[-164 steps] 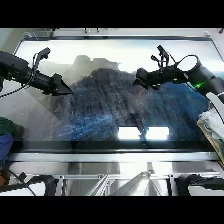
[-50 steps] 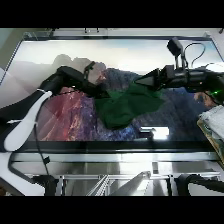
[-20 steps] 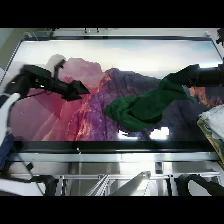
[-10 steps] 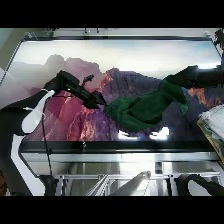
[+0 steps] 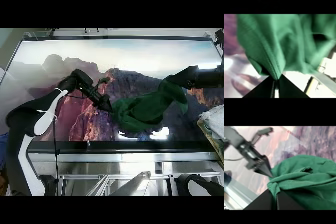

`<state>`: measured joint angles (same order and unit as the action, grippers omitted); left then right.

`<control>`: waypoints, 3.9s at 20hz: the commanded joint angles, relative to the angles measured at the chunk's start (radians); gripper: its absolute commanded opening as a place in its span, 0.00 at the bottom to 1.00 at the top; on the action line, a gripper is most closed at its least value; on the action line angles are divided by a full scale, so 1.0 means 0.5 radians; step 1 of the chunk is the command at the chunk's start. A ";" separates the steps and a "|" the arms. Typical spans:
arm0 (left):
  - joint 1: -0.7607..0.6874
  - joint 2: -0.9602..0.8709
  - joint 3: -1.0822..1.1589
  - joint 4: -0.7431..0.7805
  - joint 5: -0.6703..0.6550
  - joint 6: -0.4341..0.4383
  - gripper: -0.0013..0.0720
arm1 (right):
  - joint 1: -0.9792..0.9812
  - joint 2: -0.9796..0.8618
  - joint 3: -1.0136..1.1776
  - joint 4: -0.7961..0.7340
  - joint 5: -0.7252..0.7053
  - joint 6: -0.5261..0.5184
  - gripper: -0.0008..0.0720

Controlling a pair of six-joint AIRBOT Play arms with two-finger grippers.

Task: Fold the shirts.

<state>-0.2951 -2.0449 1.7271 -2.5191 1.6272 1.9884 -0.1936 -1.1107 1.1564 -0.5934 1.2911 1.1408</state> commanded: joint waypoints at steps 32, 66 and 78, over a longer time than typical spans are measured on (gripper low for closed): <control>0.933 0.514 -0.542 -0.095 -0.026 0.198 1.00 | -0.040 -1.084 -0.042 0.388 -0.122 -0.057 0.84; 0.700 0.419 -0.837 0.584 -0.491 -0.204 0.04 | -0.249 -0.942 -0.261 0.204 0.140 -0.066 0.69; 0.676 0.423 -0.690 0.583 -0.316 -0.205 0.04 | -0.138 -1.255 -0.288 0.475 -0.272 -0.133 0.68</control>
<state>0.0437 -1.8343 1.3777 -2.2253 1.4502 1.8862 -0.2855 -1.7096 1.0126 -0.4118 1.2022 1.1061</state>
